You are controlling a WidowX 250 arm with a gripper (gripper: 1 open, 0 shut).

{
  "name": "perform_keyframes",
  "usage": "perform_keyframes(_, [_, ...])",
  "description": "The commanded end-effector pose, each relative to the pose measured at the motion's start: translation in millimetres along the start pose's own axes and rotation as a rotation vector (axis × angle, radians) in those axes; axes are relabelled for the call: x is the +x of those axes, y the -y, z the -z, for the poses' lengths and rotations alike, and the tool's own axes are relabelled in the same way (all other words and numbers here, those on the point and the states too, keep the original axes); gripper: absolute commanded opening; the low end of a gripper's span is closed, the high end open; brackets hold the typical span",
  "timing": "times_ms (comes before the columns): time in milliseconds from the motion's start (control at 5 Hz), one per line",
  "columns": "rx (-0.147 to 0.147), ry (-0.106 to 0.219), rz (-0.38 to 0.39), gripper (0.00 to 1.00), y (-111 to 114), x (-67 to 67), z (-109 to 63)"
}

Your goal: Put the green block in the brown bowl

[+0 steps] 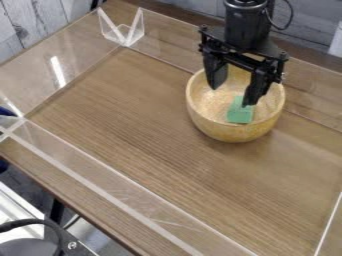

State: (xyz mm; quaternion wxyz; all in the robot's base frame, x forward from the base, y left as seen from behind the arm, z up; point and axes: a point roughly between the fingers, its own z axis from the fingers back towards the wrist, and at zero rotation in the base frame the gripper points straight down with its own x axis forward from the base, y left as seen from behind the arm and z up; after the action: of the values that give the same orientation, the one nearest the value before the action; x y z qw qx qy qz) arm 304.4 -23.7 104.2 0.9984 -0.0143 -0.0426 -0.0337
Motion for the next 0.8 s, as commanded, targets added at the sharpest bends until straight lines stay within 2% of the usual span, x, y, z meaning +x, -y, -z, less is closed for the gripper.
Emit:
perform_keyframes(0, [0.002,0.085,-0.009,1.00,-3.5,11.6,-24.1])
perform_keyframes(600, [0.000,0.089,-0.015,1.00,-5.3,11.4,-29.0])
